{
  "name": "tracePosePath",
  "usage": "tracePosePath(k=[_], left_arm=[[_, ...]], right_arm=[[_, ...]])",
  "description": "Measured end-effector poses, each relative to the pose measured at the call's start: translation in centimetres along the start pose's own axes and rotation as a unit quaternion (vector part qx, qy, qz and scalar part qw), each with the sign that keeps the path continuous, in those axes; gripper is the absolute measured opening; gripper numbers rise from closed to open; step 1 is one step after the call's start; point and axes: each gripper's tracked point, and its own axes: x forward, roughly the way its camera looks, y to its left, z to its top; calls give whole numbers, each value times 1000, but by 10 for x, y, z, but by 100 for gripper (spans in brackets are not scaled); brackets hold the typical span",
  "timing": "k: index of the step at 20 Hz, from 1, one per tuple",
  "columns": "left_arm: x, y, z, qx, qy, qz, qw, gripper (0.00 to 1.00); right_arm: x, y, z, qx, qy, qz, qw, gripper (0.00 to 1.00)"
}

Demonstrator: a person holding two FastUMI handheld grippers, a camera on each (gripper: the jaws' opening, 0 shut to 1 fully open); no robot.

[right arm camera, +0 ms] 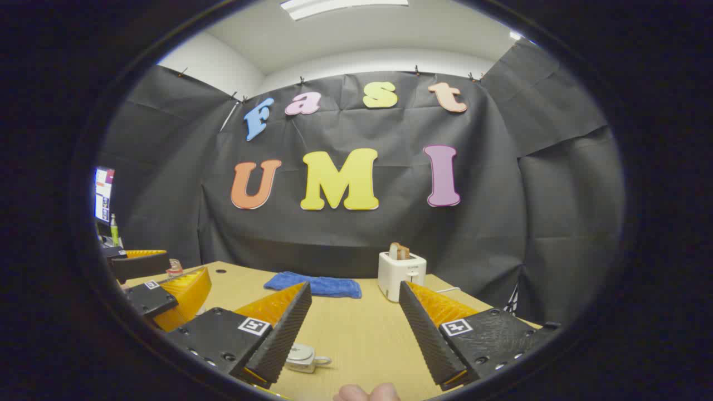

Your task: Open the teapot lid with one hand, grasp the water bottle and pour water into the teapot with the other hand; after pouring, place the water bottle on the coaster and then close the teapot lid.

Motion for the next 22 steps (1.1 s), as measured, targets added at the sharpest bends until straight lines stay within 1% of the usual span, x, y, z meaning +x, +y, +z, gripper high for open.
tracePosePath(k=[8,16,17,18,21,22], left_arm=[[-2,4,2,-3,0,6,1000,100],[-3,1,2,-2,3,2,1000,100],[-3,1,2,-2,3,0,1000,100],[-3,1,2,-1,3,-1,1000,100],[-4,-1,1,-2,6,-3,1000,100],[-3,-2,0,-3,7,-5,1000,100]], right_arm=[[-4,1,3,-3,-3,1,1000,95],[-5,0,3,1,-2,1,1000,95],[-6,1,3,1,-2,1,1000,94],[-6,2,3,1,-2,3,1000,95],[-7,1,3,1,-3,7,1000,95],[-7,0,4,1,-4,7,1000,97]])
